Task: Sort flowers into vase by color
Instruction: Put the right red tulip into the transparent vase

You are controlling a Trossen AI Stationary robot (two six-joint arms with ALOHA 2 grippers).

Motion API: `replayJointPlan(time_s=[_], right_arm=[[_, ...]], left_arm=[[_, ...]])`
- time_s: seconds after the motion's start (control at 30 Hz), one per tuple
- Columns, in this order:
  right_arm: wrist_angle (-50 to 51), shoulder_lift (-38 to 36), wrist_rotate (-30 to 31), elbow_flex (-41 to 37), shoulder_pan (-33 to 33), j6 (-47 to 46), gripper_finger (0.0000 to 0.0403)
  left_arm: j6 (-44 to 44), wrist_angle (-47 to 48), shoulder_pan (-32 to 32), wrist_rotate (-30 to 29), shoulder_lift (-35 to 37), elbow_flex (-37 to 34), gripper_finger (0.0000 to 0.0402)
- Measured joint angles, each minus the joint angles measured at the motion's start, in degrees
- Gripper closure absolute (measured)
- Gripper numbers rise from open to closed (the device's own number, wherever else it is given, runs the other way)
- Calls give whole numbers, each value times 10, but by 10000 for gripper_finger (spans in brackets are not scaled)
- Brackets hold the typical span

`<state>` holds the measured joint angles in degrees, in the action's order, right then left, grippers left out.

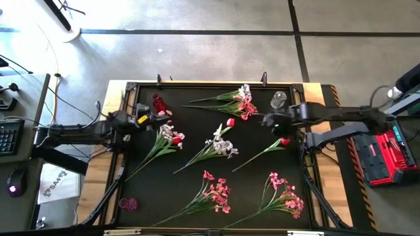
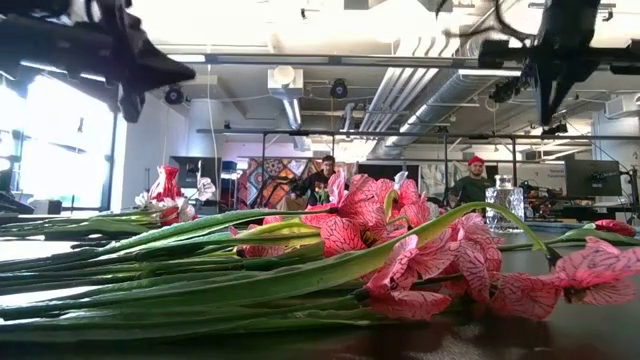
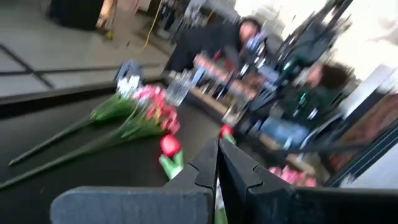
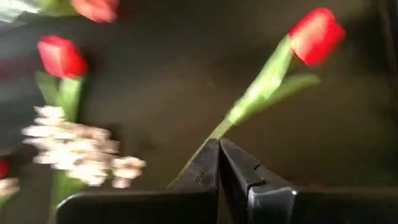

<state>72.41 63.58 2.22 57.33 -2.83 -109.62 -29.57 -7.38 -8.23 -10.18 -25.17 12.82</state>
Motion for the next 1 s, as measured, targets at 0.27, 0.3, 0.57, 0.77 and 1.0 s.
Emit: replayJointPlan(time_s=[0.27, 0.3, 0.57, 0.77, 1.0], right_arm=[[-134, 122, -79, -29, 29, -27, 371], [-136, 134, -81, -30, 32, -36, 357], [-103, 181, -91, -42, 69, -148, 230], [-277, 189, -78, -144, 66, -246, 203], [-297, 189, -52, -186, 11, -245, 224]], left_arm=[[43, 0, -1, 4, -75, 1, 340], [48, -2, -1, 1, -81, 1, 327], [73, 3, -13, 21, -102, 1, 260], [70, 26, -13, 23, -111, 0, 252], [57, 45, -13, 23, -111, 0, 252]])
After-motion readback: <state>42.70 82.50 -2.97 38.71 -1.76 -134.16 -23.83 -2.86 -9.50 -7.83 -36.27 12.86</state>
